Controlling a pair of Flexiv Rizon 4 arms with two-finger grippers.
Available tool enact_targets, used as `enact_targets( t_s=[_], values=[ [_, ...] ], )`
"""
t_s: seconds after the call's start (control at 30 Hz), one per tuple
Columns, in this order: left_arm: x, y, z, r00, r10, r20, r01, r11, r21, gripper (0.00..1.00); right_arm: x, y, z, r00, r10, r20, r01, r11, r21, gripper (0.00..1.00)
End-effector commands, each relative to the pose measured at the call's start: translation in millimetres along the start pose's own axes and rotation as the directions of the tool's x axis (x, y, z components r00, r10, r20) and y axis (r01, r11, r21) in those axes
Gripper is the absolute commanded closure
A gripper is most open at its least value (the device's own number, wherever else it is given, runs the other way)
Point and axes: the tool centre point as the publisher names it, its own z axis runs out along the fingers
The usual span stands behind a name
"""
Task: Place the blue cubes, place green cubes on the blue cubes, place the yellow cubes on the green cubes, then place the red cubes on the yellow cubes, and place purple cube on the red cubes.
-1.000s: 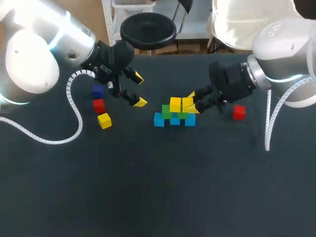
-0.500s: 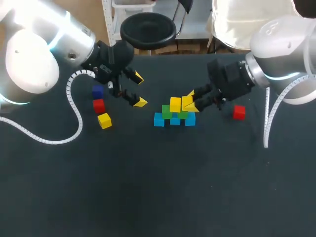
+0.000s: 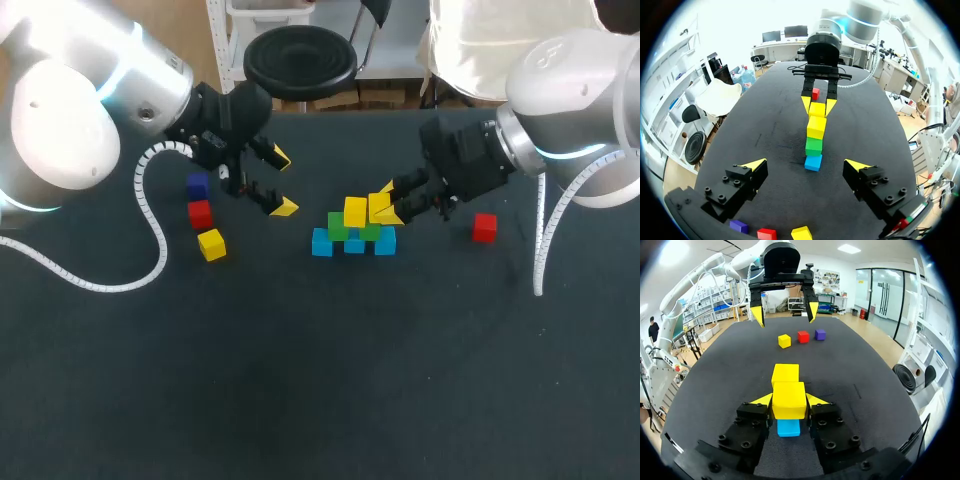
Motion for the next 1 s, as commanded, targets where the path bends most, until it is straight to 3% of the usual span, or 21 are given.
enact_targets(
  t_s=[0.03, 1.0],
  values=[
    [1.7, -0.5, -0.2, 1.0, 0.004, 0.006, -0.004, 1.0, -0.001, 0.0, -1.3, -1.4, 1.2, 1.0, -0.001, 0.001, 0.001, 1.0, -0.004, 1.0],
    [1.7, -0.5, -0.2, 1.0, 0.004, 0.006, -0.004, 1.0, -0.001, 0.0, 3.4, -0.5, 6.6, 1.0, 0.02, 0.02, -0.02, 1.0, -0.002, 1.0]
  ],
)
